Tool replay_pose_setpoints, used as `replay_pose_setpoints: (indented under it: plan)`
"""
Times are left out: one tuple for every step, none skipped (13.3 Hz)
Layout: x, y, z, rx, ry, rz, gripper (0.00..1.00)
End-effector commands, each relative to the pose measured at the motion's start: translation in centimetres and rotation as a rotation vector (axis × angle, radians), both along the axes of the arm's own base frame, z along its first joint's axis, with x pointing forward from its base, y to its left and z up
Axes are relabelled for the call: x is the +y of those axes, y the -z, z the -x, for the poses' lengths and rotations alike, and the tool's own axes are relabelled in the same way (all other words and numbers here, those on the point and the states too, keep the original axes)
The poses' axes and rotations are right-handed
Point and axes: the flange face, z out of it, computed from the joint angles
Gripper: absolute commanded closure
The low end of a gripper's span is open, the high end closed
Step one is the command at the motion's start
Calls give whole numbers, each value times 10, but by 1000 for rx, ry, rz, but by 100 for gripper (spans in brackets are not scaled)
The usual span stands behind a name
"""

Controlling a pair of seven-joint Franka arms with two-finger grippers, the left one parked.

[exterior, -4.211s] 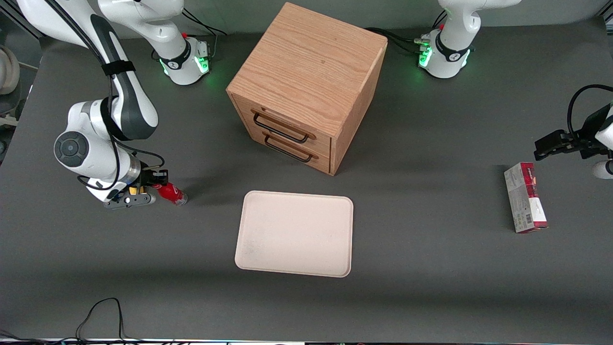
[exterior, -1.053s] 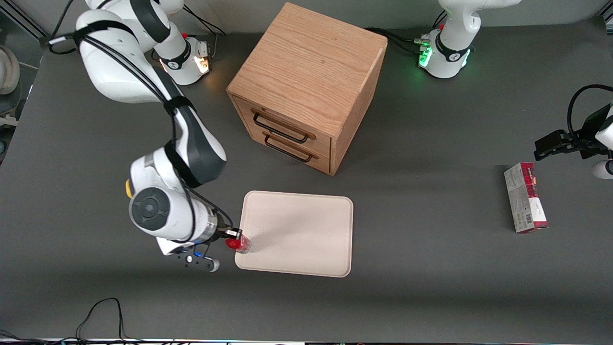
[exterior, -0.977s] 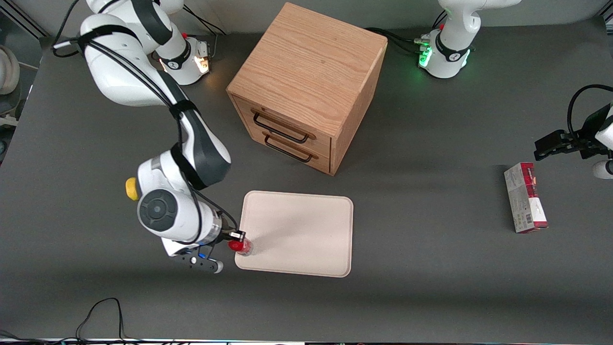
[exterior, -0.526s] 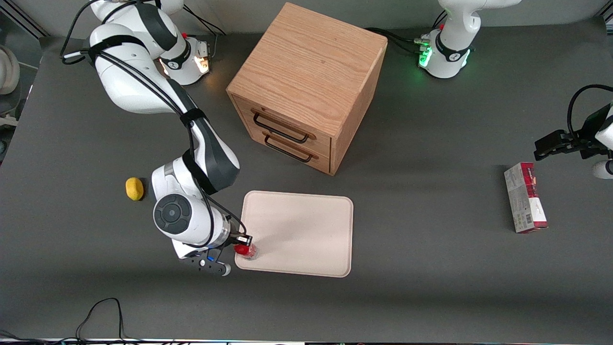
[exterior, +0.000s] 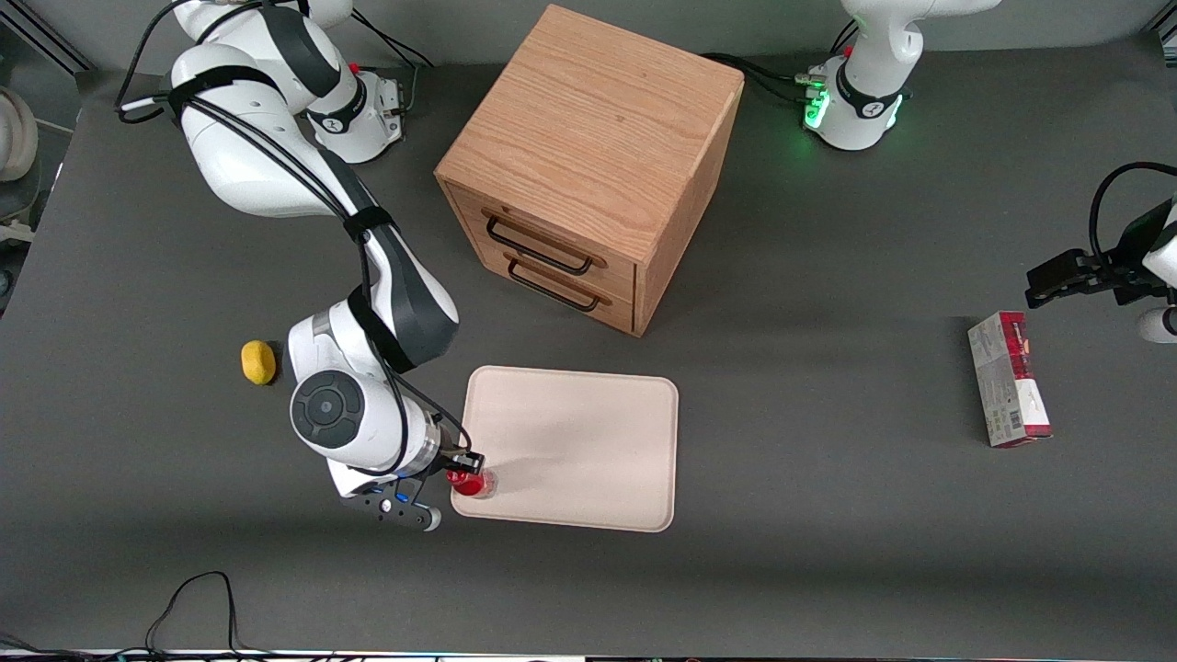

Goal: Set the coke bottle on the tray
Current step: 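Lower the bottle upright onto the tray and open the right gripper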

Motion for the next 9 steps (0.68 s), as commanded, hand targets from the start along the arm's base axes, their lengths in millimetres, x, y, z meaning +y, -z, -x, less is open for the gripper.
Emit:
replay_pose_setpoints:
  plan:
    - [3, -7, -2, -21, 17, 13, 0]
    - [3, -7, -2, -19, 17, 14, 0]
    - [2, -8, -2, -21, 19, 14, 0]
    - [0, -13, -2, -25, 20, 13, 0]
    - [-6, -20, -4, -25, 16, 16, 0]
    - [-19, -38, -5, -36, 15, 16, 0]
    - [-27, -44, 2, 6, -41, 37, 0]
    - [-40, -62, 15, 57, -79, 57, 0]
    - [-64, -74, 25, 87, -98, 69, 0]
